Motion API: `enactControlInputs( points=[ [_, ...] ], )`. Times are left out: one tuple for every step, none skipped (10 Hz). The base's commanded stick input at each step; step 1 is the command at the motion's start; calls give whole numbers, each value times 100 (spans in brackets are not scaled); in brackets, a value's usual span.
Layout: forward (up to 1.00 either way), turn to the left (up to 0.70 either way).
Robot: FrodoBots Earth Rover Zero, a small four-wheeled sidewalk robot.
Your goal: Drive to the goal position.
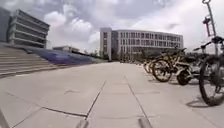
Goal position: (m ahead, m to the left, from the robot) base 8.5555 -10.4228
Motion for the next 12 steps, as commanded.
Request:
enactControlInputs(
  points=[
    [70,-35],
    [70,-35],
    [70,-26],
    [70,0],
    [70,0],
    [70,0],
    [70,0],
    [70,0],
    [70,0],
    [70,0],
    [70,0],
    [70,0]
  ],
)
